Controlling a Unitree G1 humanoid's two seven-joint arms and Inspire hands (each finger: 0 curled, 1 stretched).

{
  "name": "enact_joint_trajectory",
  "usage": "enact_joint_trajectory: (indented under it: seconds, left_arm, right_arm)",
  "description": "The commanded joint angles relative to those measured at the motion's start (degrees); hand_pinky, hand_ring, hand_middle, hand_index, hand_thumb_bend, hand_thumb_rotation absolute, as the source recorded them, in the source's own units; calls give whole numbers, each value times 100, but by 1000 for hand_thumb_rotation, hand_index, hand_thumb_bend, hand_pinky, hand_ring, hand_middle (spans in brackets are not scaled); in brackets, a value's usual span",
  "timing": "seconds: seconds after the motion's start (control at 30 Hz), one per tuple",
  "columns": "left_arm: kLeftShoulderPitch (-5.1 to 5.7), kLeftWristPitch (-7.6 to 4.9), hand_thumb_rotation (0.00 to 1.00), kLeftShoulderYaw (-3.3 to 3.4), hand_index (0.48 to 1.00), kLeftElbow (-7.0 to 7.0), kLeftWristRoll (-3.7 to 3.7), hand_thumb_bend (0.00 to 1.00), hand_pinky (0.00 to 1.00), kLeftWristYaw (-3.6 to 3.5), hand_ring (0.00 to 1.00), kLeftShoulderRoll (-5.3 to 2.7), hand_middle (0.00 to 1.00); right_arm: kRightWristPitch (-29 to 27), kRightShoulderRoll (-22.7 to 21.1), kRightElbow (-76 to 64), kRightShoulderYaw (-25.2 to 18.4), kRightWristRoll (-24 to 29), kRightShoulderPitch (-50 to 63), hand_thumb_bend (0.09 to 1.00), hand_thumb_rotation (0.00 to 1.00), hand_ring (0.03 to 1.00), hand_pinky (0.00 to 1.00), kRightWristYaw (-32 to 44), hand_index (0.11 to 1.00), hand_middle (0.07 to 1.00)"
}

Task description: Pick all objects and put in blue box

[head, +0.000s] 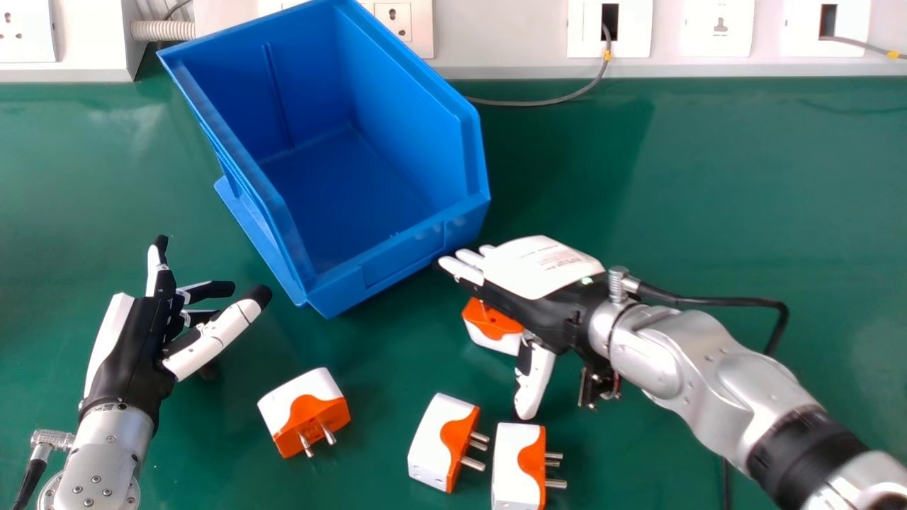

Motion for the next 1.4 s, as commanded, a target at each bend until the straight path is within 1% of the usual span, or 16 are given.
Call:
enact_joint_trajectory:
  seconds: [0.0,0.13,0.33,0.47,0.53,0.57,0.6,0.63,0.67,0.7,0.77,0.8,0.83,0.93,1.13,1.37]
  left_arm:
    - [420,513,535,-426,841,335,307,770,546,-394,651,-338,787]
    - [442,519,535,-441,841,286,314,770,546,-387,651,-328,787]
    - [413,526,534,-461,842,334,311,767,544,-383,649,-319,788]
    - [433,555,534,-467,841,286,309,767,544,-380,649,-310,788]
    - [436,552,534,-469,841,284,313,767,544,-380,649,-306,788]
    - [434,549,534,-469,840,291,312,767,544,-380,649,-305,788]
    - [430,546,534,-468,840,300,310,767,544,-382,649,-306,788]
    - [434,551,534,-465,840,294,304,768,544,-386,650,-305,787]
    - [440,559,534,-463,840,280,297,768,544,-390,650,-305,787]
    - [441,566,535,-458,839,276,286,768,545,-397,650,-307,787]
    - [436,577,535,-451,839,281,271,768,545,-406,650,-311,787]
    - [431,578,535,-451,839,287,272,768,545,-408,651,-310,787]
    - [425,577,535,-454,839,297,277,768,545,-407,651,-307,787]
    - [440,591,535,-456,839,271,278,769,546,-406,651,-305,786]
    - [443,584,536,-435,838,280,248,770,547,-411,652,-321,786]
    - [467,595,536,-437,838,243,254,770,547,-406,652,-312,786]
  right_arm:
    - [134,61,579,222,-276,1,993,59,1000,1000,-7,975,1000]
    - [195,148,1077,348,-279,-208,985,50,1000,1000,-124,971,1000]
    - [166,171,1253,425,-252,-250,896,20,999,974,-386,948,1000]
    - [8,96,1162,425,-249,-166,817,13,961,901,-792,911,969]
    - [-107,86,1153,345,-161,-107,817,13,961,901,-980,911,969]
    - [-166,78,1143,310,-125,-78,763,10,885,816,-1075,870,874]
    - [-220,68,1136,287,-105,-56,763,10,885,816,-1165,870,874]
    - [-275,47,1108,266,-99,-30,716,8,789,724,-1262,826,805]
    - [-329,27,1083,249,-101,-9,716,8,789,724,-1353,826,805]
    - [-364,14,1054,230,-100,11,674,6,707,647,-1422,773,743]
    - [-405,-1,1016,207,-96,34,674,6,707,647,-1499,773,743]
    - [-424,-14,984,198,-89,43,641,5,644,594,-1518,725,698]
    - [-439,-24,956,189,-78,47,641,5,644,594,-1519,725,698]
    - [-476,-44,885,153,-33,63,587,3,568,485,-1475,661,641]
    - [-619,-85,804,103,2,67,540,1,495,401,-1412,609,568]
    - [-782,-97,805,16,69,73,525,0,474,385,-1411,575,539]
